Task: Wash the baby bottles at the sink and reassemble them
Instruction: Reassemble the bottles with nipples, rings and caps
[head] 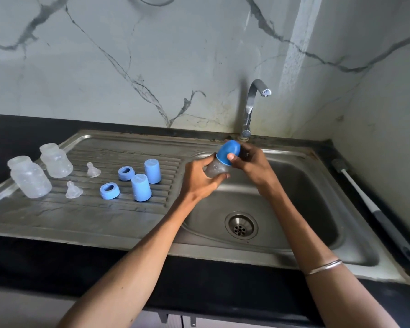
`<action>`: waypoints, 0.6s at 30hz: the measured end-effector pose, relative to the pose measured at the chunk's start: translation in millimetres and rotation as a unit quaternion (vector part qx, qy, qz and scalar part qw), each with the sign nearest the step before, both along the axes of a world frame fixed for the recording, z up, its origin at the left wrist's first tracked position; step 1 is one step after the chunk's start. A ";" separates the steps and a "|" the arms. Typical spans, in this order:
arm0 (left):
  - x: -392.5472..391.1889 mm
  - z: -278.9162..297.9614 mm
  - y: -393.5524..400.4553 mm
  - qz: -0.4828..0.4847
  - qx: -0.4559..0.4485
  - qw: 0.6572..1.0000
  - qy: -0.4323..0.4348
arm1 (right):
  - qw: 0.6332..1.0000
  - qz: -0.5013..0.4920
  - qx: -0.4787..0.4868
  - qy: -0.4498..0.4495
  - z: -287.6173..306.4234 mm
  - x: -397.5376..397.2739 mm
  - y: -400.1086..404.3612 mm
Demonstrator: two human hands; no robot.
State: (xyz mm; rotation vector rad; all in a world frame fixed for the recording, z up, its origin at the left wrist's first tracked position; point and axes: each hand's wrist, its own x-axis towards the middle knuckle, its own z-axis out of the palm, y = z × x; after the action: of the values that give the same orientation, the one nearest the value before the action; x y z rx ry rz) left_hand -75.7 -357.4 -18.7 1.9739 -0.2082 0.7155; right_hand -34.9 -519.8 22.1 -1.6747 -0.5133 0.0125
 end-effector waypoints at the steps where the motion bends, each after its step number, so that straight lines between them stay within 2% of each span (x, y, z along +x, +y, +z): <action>1: 0.3 -1.5 -0.2 0.005 0.001 1.000 0.000 | 1.000 -0.013 -0.001 0.002 -1.3 -0.4 2.2; 4: 2.0 -6.8 0.4 0.031 0.016 0.999 0.006 | 0.998 -0.053 -0.015 0.014 -5.2 -4.4 10.7; 7: 2.2 -7.2 -0.9 0.059 0.037 0.997 -0.013 | 0.985 -0.166 -0.037 0.014 -8.5 -11.4 24.8; 10: 0.4 -2.5 -3.2 0.055 0.001 0.998 -0.003 | 0.969 -0.242 -0.053 0.006 -8.8 -17.6 38.2; 12: 0.5 0.6 -5.6 0.042 -0.055 0.997 0.016 | 0.978 -0.203 -0.045 -0.008 -4.1 -15.1 35.9; 14: 0.3 4.7 -5.2 0.024 -0.106 0.994 0.019 | 0.993 -0.113 -0.038 -0.018 1.4 -9.9 28.2; 16: 0.1 7.5 -3.3 0.008 -0.110 0.994 0.015 | 0.998 -0.046 -0.025 -0.021 5.8 -7.7 21.6; 18: 0.2 6.6 -2.1 0.005 -0.091 0.996 0.014 | 0.999 -0.029 -0.011 -0.025 7.2 -6.5 18.2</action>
State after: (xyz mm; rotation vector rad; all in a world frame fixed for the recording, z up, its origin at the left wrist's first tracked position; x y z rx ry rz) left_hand -75.5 -359.5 -12.1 1.8116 -0.1116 0.6885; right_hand -41.4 -501.6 29.3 -1.7143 -0.5047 -0.0668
